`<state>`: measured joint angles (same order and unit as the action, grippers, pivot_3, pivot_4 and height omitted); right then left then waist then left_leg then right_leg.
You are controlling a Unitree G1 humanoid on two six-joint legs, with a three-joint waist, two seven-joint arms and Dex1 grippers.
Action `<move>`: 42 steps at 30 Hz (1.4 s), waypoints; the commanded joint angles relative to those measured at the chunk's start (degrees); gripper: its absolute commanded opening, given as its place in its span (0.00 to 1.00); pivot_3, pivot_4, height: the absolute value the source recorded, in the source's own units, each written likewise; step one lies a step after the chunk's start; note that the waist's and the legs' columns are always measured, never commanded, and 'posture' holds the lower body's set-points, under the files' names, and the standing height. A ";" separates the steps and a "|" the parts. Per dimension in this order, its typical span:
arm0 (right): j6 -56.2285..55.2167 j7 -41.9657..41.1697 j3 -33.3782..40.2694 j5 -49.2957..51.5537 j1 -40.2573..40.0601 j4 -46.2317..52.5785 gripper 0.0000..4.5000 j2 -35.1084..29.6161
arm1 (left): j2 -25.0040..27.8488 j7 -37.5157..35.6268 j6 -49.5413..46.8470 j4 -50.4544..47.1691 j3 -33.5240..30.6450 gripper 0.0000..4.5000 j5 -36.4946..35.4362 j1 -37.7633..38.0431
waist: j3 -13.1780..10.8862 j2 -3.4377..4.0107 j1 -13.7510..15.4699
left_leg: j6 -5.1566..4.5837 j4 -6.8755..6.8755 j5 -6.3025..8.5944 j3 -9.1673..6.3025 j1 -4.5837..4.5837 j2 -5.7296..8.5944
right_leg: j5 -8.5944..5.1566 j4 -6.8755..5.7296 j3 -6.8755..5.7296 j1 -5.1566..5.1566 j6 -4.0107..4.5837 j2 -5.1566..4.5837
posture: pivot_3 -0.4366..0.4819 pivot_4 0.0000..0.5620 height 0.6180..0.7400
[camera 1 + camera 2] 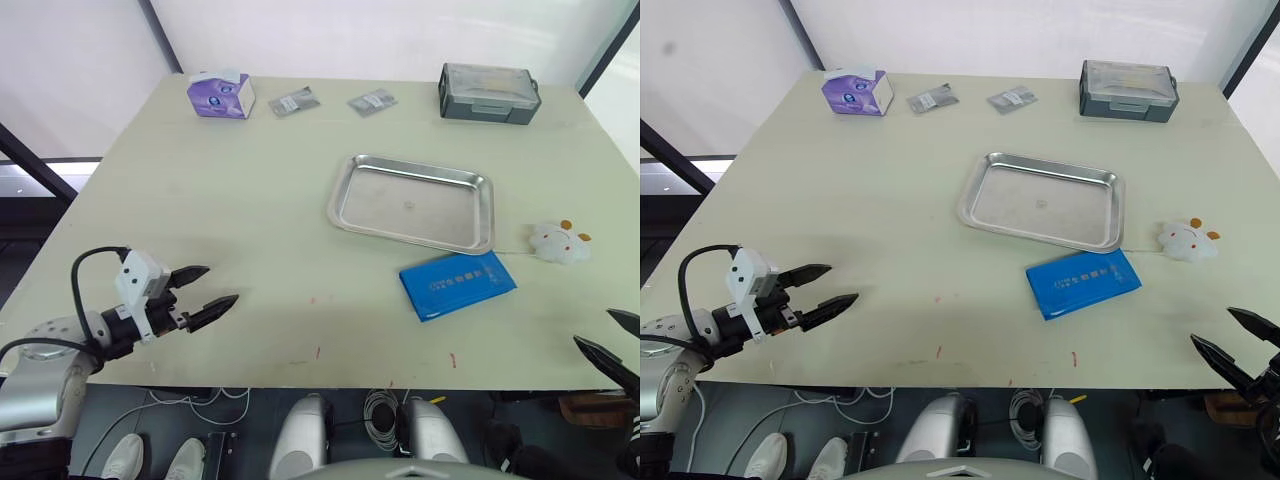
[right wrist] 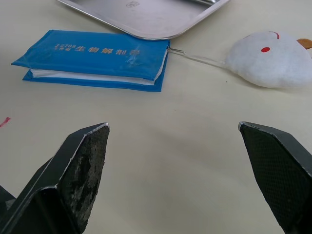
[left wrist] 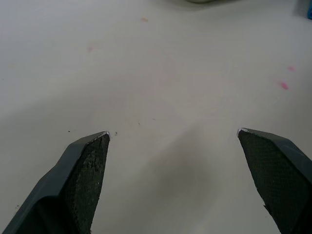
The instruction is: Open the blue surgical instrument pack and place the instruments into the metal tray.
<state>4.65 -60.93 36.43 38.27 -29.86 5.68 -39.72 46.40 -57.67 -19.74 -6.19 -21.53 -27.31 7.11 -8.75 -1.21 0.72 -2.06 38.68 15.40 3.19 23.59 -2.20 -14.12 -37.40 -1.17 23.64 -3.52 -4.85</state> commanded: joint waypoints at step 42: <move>8.70 7.43 -21.58 -19.02 34.44 -11.43 0.00 -6.44 | -3.82 -8.14 -2.86 -7.16 23.75 0.40 -0.70 -15.27 | 0.14 0.21 0.08 | 0.23 0.07 -0.13 0.21 0.07 0.04 | 0.01 0.00 -0.06 -0.01 0.00 0.05 | 0.48 0.27 0.89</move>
<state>13.59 -53.42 15.49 20.51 3.19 -4.94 -44.96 43.18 -64.93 -23.38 -13.28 0.53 -28.86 -6.45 -8.61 -0.99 0.80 -1.83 38.75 15.26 3.40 23.67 -2.16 -14.11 -37.40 -1.25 23.63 -3.53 -4.80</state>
